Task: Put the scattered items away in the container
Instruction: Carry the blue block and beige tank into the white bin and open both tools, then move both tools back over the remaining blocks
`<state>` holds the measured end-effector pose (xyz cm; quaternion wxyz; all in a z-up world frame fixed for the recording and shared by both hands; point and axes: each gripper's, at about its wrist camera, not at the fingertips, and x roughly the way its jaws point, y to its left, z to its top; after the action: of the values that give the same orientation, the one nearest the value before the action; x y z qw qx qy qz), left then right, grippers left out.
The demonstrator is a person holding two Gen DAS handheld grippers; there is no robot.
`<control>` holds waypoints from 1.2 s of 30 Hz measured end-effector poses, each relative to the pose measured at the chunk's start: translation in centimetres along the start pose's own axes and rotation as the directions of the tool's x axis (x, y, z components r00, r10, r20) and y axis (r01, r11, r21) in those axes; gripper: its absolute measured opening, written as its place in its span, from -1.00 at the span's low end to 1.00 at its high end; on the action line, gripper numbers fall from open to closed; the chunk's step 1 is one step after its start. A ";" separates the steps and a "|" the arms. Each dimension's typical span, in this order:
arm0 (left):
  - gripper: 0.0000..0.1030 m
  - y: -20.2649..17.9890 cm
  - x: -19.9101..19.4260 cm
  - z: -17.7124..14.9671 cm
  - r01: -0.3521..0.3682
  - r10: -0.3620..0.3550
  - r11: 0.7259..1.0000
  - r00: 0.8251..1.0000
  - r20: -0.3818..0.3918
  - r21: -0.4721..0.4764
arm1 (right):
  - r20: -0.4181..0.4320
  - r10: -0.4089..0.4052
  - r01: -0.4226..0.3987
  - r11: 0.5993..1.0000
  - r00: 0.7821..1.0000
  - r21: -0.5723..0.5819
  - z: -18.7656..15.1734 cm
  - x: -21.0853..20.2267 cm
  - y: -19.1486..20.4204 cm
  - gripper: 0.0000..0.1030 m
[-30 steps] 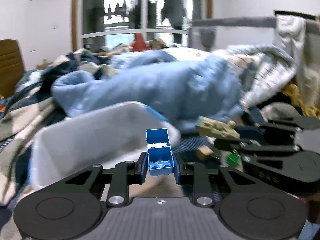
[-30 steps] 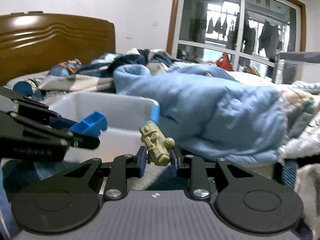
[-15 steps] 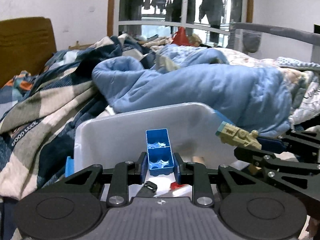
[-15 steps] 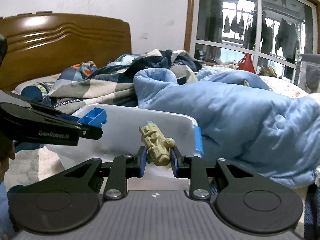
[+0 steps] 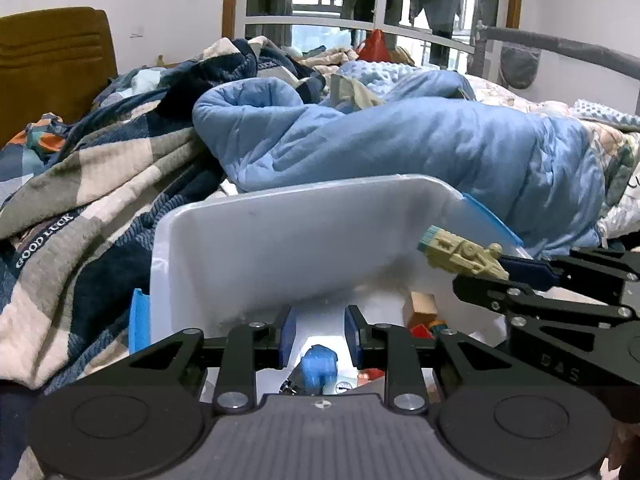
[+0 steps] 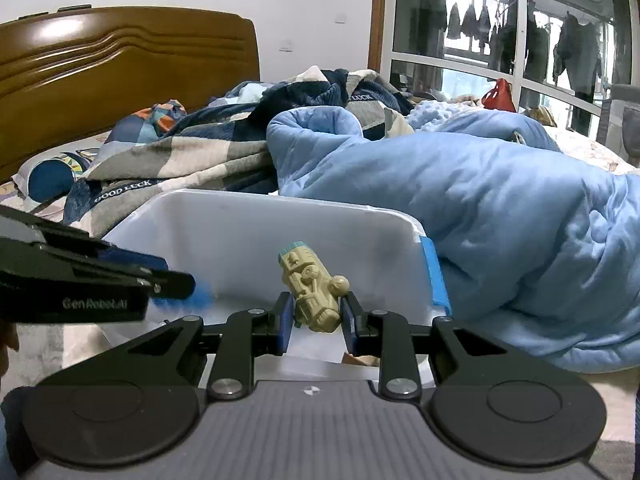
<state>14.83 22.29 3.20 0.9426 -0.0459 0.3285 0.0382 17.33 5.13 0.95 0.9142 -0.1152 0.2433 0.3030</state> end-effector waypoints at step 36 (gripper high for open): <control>0.32 -21.1 -1.0 -5.8 0.364 -0.363 0.919 0.931 -0.038 0.151 | -0.080 -0.318 0.325 0.940 0.945 0.108 -15.7 -10.0 -14.9 0.09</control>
<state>12.67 0.61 0.57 0.9324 -0.0326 0.3206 -0.1634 13.54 -17.20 -6.42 0.9487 -0.1077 0.2670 0.1308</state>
